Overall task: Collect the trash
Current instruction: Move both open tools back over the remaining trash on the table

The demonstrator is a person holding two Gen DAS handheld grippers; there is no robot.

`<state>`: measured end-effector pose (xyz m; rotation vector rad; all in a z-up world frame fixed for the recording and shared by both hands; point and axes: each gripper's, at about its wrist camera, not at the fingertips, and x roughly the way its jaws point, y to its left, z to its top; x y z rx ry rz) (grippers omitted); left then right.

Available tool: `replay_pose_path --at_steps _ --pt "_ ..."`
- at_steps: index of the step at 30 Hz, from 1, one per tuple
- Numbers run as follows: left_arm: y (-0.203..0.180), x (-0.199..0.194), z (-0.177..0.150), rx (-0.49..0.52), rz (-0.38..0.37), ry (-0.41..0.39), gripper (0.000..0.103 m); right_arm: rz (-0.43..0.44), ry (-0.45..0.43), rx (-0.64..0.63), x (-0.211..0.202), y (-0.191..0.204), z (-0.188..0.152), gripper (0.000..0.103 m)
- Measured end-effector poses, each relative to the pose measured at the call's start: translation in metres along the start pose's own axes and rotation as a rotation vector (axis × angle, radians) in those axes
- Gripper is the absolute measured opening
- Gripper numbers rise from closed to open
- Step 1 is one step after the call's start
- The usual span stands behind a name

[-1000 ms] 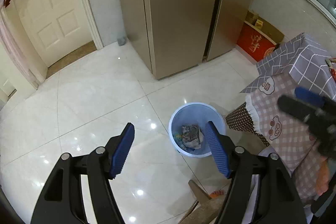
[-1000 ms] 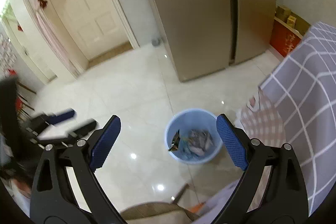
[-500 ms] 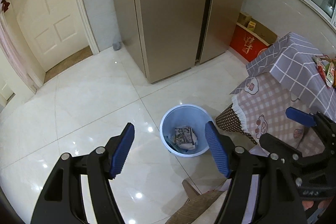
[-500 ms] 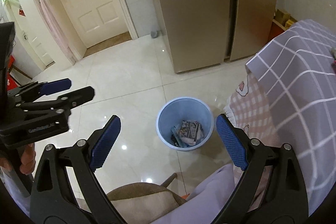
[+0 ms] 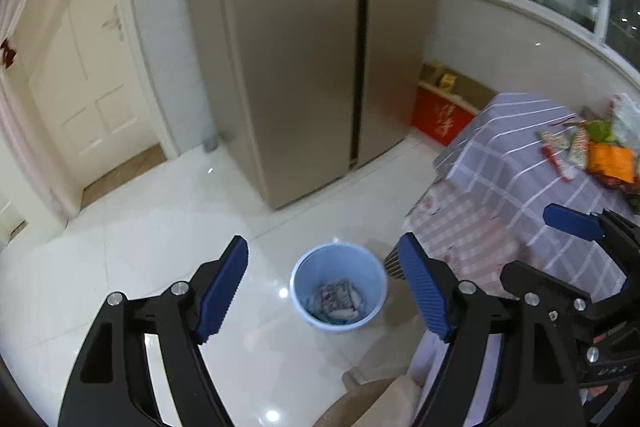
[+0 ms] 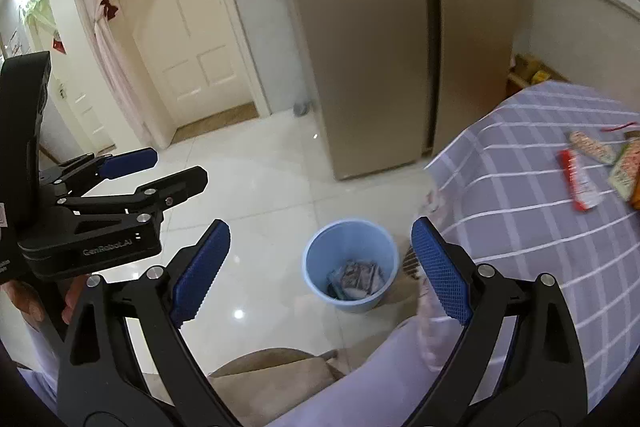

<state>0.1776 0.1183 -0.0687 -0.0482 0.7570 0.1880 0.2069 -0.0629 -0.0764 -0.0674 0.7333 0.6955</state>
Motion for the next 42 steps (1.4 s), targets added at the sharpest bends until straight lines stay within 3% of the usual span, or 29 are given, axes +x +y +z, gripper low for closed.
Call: replay_pose_path --at_steps 9,18,22,25,28,32,42 --pt "-0.052 -0.019 0.019 0.065 -0.059 -0.070 0.088 -0.109 -0.079 0.045 -0.045 -0.038 -0.009 0.090" --pt "-0.107 -0.009 0.026 0.111 -0.141 -0.035 0.093 -0.253 -0.148 0.152 -0.086 -0.092 -0.024 0.091" --pt "-0.131 -0.003 0.028 0.129 -0.278 -0.039 0.095 -0.305 -0.172 0.190 -0.103 -0.114 -0.028 0.091" --pt "-0.150 -0.001 0.029 0.153 -0.354 -0.095 0.095 -0.362 -0.180 0.233 -0.114 -0.134 -0.033 0.091" --pt "-0.172 0.008 0.031 0.174 -0.322 -0.110 0.095 -0.398 -0.182 0.271 -0.121 -0.150 -0.034 0.091" --pt "-0.194 0.026 0.033 0.215 -0.336 -0.095 0.095 -0.442 -0.184 0.305 -0.124 -0.165 -0.036 0.091" --pt "-0.240 0.078 0.047 0.263 -0.319 0.038 0.095 -0.444 -0.152 0.394 -0.104 -0.206 -0.029 0.091"
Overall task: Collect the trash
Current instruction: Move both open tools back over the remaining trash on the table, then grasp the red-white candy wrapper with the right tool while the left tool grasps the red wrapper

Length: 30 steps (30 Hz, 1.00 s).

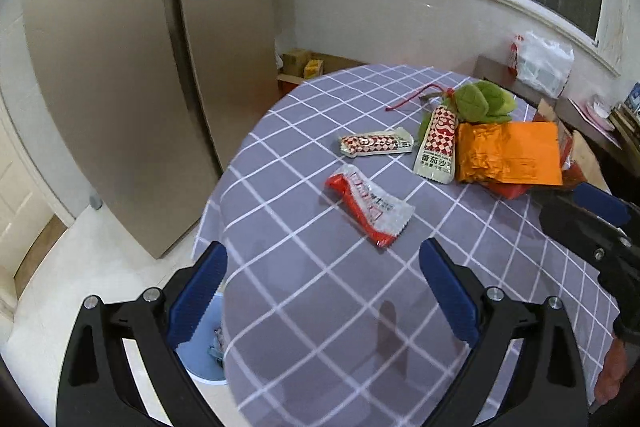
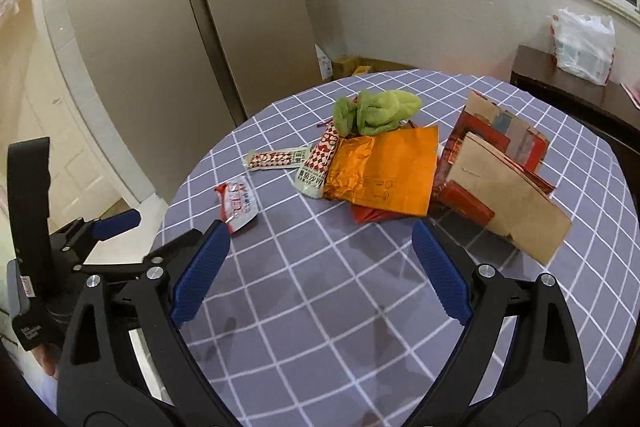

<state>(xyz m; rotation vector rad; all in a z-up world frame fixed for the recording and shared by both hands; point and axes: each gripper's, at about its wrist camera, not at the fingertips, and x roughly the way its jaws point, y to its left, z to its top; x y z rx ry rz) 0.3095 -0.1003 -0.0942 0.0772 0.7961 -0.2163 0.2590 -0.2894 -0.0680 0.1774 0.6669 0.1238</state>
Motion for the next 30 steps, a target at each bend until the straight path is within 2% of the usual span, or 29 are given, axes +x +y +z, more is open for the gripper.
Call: replay_pose_path --at_steps 7,9,10,12,14,15,16,20,23,25,28,30 --pt "0.001 0.033 0.016 -0.038 -0.039 0.077 0.095 -0.045 0.020 0.003 0.022 -0.002 0.009 0.091" --pt "0.000 0.042 0.019 -0.040 -0.040 0.101 0.090 -0.055 0.029 0.000 0.027 -0.001 0.009 0.091" --pt "0.000 0.046 0.019 -0.035 -0.036 0.105 0.077 -0.057 0.031 -0.003 0.029 0.000 0.009 0.091" --pt "-0.003 0.049 0.021 -0.001 -0.016 0.097 0.066 -0.058 0.038 -0.013 0.032 0.003 0.009 0.091" --pt "-0.005 0.051 0.023 0.016 -0.013 0.088 0.042 -0.072 0.042 -0.023 0.035 0.006 0.010 0.091" --pt "-0.004 0.051 0.024 0.011 -0.015 0.080 0.035 -0.083 0.041 -0.029 0.035 0.008 0.011 0.091" --pt "-0.001 0.051 0.025 -0.001 -0.027 0.074 0.017 -0.086 0.041 -0.034 0.035 0.010 0.012 0.091" --pt "0.016 0.047 0.024 -0.057 -0.100 0.047 0.011 -0.080 0.037 -0.047 0.033 0.018 0.016 0.091" --pt "0.028 0.040 0.021 -0.077 -0.094 0.020 0.009 -0.075 0.016 -0.076 0.029 0.028 0.023 0.091" --pt "0.034 0.037 0.021 -0.094 -0.098 0.014 0.009 -0.031 0.011 -0.100 0.029 0.037 0.030 0.091" --pt "0.049 0.031 0.023 -0.122 -0.085 -0.004 0.008 0.045 0.025 -0.156 0.038 0.051 0.042 0.091" --pt "0.057 0.027 0.024 -0.133 -0.077 -0.014 0.007 0.063 0.066 -0.176 0.051 0.059 0.049 0.091"
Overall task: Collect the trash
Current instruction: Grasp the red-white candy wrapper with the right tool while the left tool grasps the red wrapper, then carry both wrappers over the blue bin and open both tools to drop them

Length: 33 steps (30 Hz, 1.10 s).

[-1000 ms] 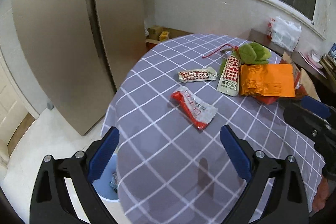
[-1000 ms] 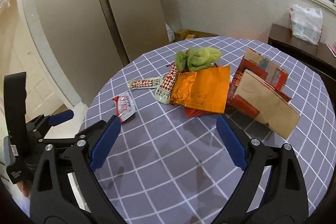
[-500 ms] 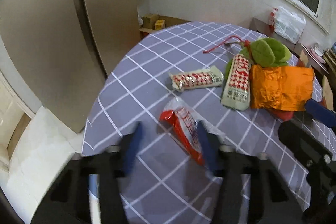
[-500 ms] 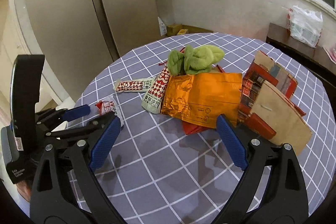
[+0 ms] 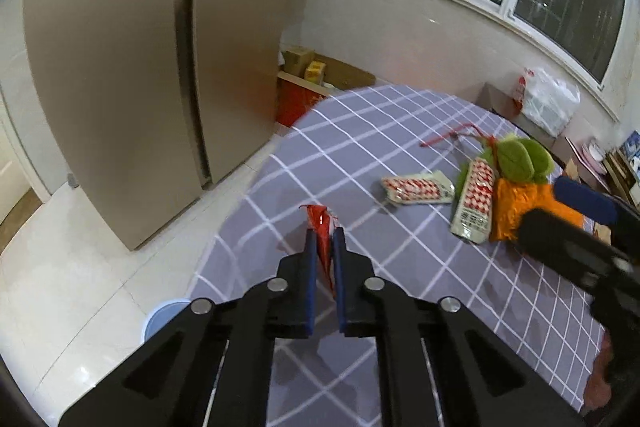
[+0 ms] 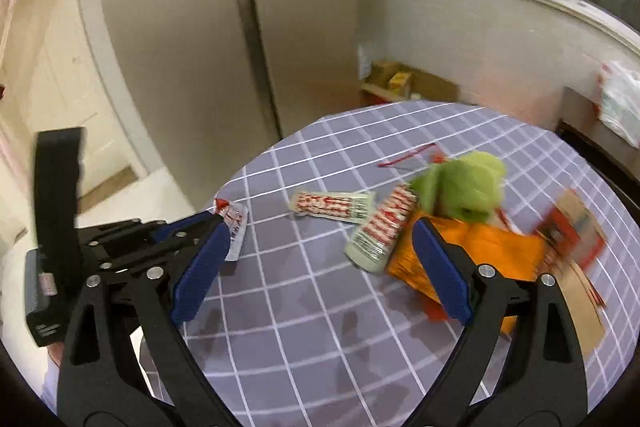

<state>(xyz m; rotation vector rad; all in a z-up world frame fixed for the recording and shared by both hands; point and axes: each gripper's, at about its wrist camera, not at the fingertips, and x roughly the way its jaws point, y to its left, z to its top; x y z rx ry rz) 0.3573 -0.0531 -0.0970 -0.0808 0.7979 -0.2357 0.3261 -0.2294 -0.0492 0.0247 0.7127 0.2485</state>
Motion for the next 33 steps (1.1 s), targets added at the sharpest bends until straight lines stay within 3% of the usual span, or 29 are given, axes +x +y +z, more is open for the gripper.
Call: replay_pose_path --at_steps 3,5,11,12,13,14,17,23,29,33 --pt "0.010 -0.007 0.002 -0.017 -0.004 -0.026 0.007 0.056 0.054 -0.017 0.024 0.002 0.010 0.091" --pt "0.016 -0.009 0.002 -0.026 -0.006 -0.035 0.006 0.013 0.101 -0.036 0.045 0.003 0.014 0.091" --pt "0.025 -0.013 0.001 -0.057 -0.004 -0.055 0.006 0.023 0.177 -0.112 0.087 0.005 0.023 0.090" --pt "0.027 -0.013 0.001 -0.062 0.001 -0.054 0.006 0.040 0.193 -0.123 0.094 0.005 0.023 0.087" --pt "0.027 -0.013 0.001 -0.064 0.005 -0.052 0.006 0.052 0.211 -0.117 0.098 0.005 0.019 0.068" --pt "0.028 -0.013 0.002 -0.067 0.013 -0.052 0.006 0.050 0.222 -0.107 0.104 0.002 0.016 0.058" --pt "0.030 -0.014 0.000 -0.066 0.041 -0.054 0.006 0.021 0.190 -0.115 0.104 -0.005 0.013 0.039" --pt "0.034 -0.016 -0.001 -0.088 0.054 -0.050 0.006 0.063 0.210 -0.026 0.087 -0.011 0.014 0.028" --pt "0.046 -0.027 -0.003 -0.103 0.082 -0.069 0.006 0.143 0.206 -0.002 0.073 0.006 0.014 0.026" --pt "0.057 -0.036 -0.007 -0.125 0.107 -0.081 0.006 0.272 0.211 0.021 0.065 0.026 0.015 0.026"
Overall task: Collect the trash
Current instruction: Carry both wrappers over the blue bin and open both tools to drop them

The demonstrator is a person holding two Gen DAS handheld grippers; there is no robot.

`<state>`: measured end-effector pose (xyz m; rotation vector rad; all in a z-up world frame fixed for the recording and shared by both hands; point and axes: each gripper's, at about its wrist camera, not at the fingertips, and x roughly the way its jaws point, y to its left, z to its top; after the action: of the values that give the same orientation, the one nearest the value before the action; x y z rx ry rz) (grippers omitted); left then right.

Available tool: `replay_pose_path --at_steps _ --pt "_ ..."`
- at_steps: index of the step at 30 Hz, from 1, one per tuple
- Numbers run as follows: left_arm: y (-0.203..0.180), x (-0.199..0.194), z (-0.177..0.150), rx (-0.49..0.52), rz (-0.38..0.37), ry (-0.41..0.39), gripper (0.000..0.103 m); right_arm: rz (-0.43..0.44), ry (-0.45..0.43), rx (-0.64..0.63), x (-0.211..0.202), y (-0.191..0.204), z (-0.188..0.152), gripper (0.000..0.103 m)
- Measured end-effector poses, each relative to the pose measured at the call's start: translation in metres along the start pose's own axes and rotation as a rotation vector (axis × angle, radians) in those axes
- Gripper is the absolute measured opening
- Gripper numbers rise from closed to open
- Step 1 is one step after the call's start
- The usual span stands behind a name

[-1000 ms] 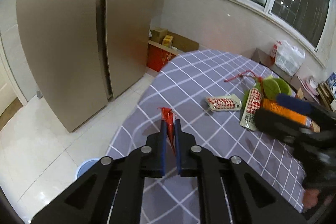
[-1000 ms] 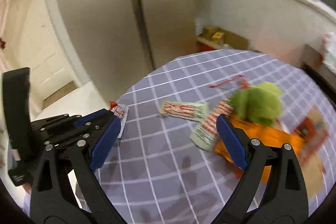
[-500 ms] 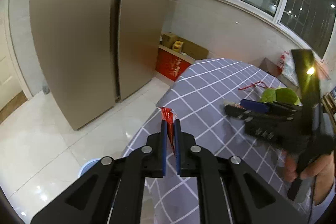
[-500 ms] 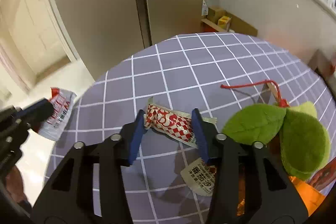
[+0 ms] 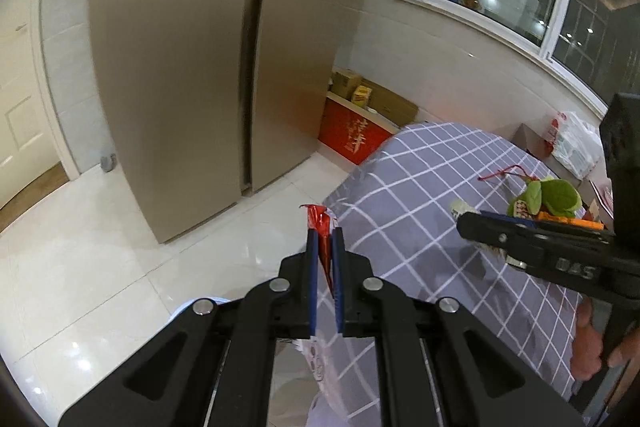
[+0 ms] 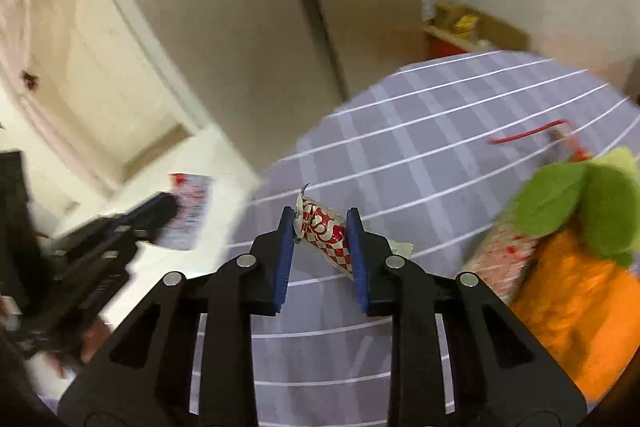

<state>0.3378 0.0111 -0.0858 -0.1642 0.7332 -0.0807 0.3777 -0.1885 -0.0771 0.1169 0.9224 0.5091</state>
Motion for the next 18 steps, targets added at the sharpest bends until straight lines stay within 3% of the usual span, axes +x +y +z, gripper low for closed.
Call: replay_pose_path --at_steps 8,18 --pt "0.037 -0.018 -0.013 -0.055 0.082 0.005 0.006 0.058 0.017 -0.085 0.014 0.058 -0.005 0.026" --pt "0.094 -0.032 -0.035 -0.133 0.175 0.036 0.006 0.114 0.115 -0.137 0.060 0.119 -0.016 0.026"
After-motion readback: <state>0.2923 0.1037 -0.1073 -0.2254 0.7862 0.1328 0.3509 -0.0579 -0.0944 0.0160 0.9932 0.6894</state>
